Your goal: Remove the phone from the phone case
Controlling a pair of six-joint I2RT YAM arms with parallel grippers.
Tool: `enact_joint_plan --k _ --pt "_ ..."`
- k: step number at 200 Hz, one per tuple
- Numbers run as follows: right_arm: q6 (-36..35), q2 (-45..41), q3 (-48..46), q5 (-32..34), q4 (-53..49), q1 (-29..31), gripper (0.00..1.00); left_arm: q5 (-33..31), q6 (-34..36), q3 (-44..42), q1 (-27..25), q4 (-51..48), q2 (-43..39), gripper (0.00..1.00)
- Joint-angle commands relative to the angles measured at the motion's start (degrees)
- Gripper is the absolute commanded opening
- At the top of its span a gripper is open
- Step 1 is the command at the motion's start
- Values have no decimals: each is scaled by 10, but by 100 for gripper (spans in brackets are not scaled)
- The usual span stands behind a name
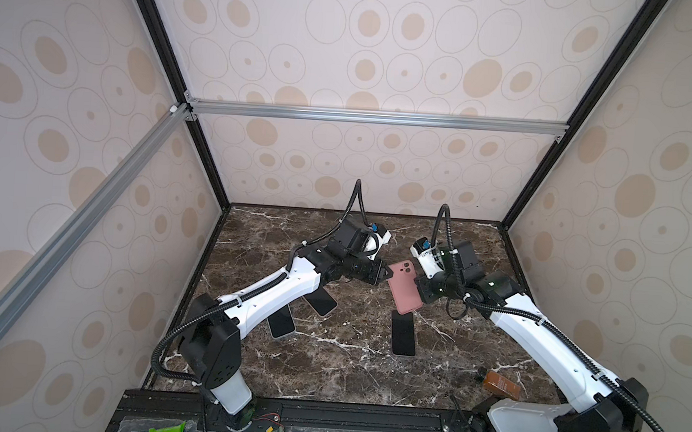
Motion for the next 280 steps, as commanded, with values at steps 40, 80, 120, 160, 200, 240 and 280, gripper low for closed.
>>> enact_joint_plan --k 40,80,120,160,200,240,280 --pt "90 -11 -47 9 44 -10 0 -44 -3 -35 -3 86 -41 28" --pt "160 67 -36 -3 37 -66 0 -146 -14 -60 -4 147 -23 73" --pt "177 191 52 -24 -23 -104 0 -230 3 -111 -4 264 -6 89" --pt "187 303 144 -38 -71 -116 0 -230 19 -148 -6 367 30 99" --pt "189 393 229 -49 -108 -125 0 -226 8 -182 -6 425 47 99" --pt "189 448 276 -51 -127 -127 0 -215 -16 -204 -6 419 56 99" --pt "187 487 309 -43 -141 -127 0 -183 -36 -225 -6 431 74 99"
